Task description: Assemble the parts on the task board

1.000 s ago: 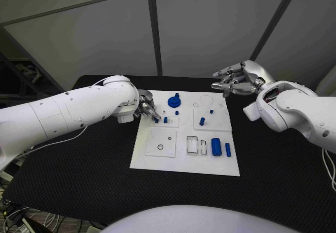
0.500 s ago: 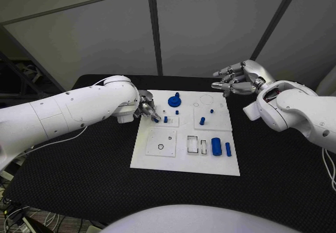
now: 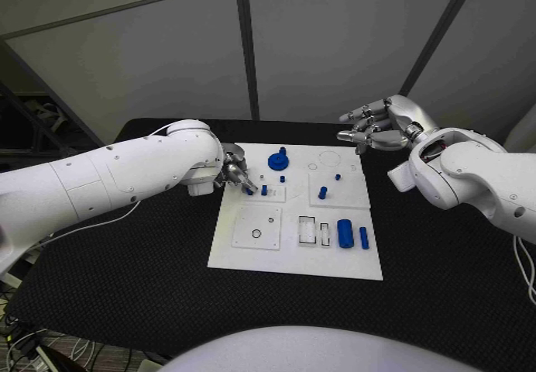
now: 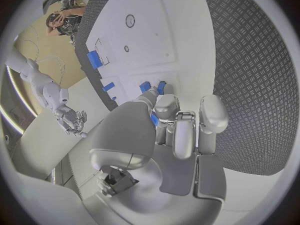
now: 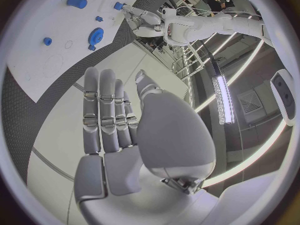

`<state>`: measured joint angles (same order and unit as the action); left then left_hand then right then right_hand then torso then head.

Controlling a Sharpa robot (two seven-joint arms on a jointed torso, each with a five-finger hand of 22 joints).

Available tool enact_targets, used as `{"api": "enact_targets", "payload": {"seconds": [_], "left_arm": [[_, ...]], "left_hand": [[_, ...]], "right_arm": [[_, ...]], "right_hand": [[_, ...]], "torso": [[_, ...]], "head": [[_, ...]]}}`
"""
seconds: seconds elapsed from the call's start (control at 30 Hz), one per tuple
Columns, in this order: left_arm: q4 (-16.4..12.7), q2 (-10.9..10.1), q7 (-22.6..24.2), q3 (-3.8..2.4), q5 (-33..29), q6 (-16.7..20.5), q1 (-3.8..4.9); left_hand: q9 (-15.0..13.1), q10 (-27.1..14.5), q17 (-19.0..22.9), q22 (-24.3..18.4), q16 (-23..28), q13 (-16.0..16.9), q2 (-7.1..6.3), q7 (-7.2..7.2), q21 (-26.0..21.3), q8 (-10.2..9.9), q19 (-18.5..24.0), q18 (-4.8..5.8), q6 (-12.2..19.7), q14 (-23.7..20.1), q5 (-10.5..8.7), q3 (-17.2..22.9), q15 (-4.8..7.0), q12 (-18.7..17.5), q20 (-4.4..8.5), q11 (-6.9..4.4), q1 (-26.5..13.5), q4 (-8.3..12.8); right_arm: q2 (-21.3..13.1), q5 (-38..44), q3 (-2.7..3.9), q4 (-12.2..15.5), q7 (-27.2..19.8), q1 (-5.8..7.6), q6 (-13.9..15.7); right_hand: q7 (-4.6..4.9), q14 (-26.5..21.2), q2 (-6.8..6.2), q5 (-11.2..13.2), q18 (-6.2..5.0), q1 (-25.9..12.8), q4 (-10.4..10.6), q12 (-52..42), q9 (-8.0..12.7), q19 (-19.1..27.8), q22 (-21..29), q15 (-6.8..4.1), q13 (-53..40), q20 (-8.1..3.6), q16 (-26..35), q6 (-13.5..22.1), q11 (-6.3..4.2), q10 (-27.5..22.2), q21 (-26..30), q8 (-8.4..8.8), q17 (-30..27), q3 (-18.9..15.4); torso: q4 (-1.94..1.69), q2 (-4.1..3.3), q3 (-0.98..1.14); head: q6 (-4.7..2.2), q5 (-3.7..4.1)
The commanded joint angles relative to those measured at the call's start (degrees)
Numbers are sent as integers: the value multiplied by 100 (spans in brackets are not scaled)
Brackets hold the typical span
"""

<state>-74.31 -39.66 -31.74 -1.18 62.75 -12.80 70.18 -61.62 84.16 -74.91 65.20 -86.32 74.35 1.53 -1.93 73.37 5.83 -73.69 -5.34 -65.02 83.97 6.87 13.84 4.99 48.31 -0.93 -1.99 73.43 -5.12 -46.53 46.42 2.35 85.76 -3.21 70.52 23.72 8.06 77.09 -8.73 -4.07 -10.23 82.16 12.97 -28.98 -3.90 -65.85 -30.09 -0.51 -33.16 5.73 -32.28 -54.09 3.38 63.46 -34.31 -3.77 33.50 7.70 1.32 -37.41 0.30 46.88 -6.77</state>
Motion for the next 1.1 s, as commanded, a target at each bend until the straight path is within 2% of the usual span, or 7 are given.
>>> {"api": "enact_targets", "payload": {"seconds": [0.03, 0.3, 0.7, 0.87, 0.97, 1.03, 1.1], "left_arm": [[56, 39, -87, 20, -22, -89, -10], [119, 73, -251, 53, -82, -218, -10], [185, 101, -314, 60, -91, -197, -9], [197, 88, -314, 60, -92, -127, -9], [185, 70, -292, 59, -92, -42, -10], [171, 59, -267, 58, -91, 20, -10], [158, 47, -236, 57, -91, 98, -10]], "left_hand": [[-40, 281, -1014, -2, -27, -9, 35, 45, -19, 29, -5, -55, -111, 486, -32, 829, 56, -25, -13, -34, -171, 824], [-177, 289, -1000, -9, -17, -48, -29, 87, -45, 44, 2, -62, -151, 483, -135, 638, 100, -132, 20, -56, -583, 616], [-227, 292, -992, 4, -11, -63, -95, 103, -45, 41, -9, -60, -174, 481, -140, 539, 117, -167, 38, -67, -709, 519], [-282, 298, -977, 17, -1, -62, -340, 120, -49, 31, -21, -57, -219, 478, -179, 272, 133, -170, 53, -78, -979, 270], [-321, 299, -959, 29, 12, -66, -548, 124, -53, 13, -32, -54, -253, 474, -232, 61, 143, -187, 62, -82, -1131, 1], [-344, 303, -958, 53, 12, -63, -703, 114, -43, 4, -51, -51, -277, 474, -385, -85, 145, -182, 69, -79, -1201, -189], [-364, 310, -971, 93, 3, -47, -859, 108, -18, 5, -78, -42, -302, 478, -407, -237, 148, -146, 76, -73, -1303, -377]], "right_arm": [[-3, 9, 4, 12, -41, 12, -28], [-24, 9, 4, 42, -44, 12, -15], [-52, 9, 4, 68, -43, 12, -3], [-65, 9, 4, 76, -41, 12, 0], [-74, 9, 4, 82, -39, 12, 3], [-78, 9, 4, 84, -38, 12, 4], [-80, 9, 4, 85, -39, 12, 6]], "right_hand": [[1, 45, 28, -33, -24, -52, 25, -14, 7, -39, 5, -14, 5, -10, 13, -14, 13, 32, 20, 6, 5, -6], [2, 46, 27, -33, -24, -54, 27, -15, 7, -41, 7, -14, 7, -10, 16, -14, 13, 31, 23, 6, 7, -6], [2, 47, 28, -33, -24, -58, 29, -17, 7, -43, 8, -13, 9, -10, 18, -13, 13, 30, 25, 6, 8, -7], [3, 49, 27, -33, -23, -66, 34, -19, 7, -45, 10, -13, 11, -10, 22, -13, 14, 30, 29, 7, 10, -9], [3, 49, 27, -33, -23, -66, 34, -19, 7, -45, 10, -13, 11, -10, 22, -13, 14, 30, 29, 7, 10, -9], [4, 50, 24, -33, -23, -73, 39, -21, 7, -48, 12, -12, 13, -10, 26, -12, 15, 28, 33, 7, 12, -12], [4, 50, 24, -33, -23, -73, 39, -21, 7, -48, 12, -12, 14, -10, 26, -12, 15, 28, 33, 7, 12, -12]], "torso": [[5, -6, 5], [0, -6, -1], [-2, 0, -1], [-2, 0, 0], [-7, 1, -2], [-5, 2, -4], [-2, 1, -5]], "head": [[3, 7], [7, 35], [17, 44], [8, 43], [3, 45], [1, 45], [0, 41]]}}
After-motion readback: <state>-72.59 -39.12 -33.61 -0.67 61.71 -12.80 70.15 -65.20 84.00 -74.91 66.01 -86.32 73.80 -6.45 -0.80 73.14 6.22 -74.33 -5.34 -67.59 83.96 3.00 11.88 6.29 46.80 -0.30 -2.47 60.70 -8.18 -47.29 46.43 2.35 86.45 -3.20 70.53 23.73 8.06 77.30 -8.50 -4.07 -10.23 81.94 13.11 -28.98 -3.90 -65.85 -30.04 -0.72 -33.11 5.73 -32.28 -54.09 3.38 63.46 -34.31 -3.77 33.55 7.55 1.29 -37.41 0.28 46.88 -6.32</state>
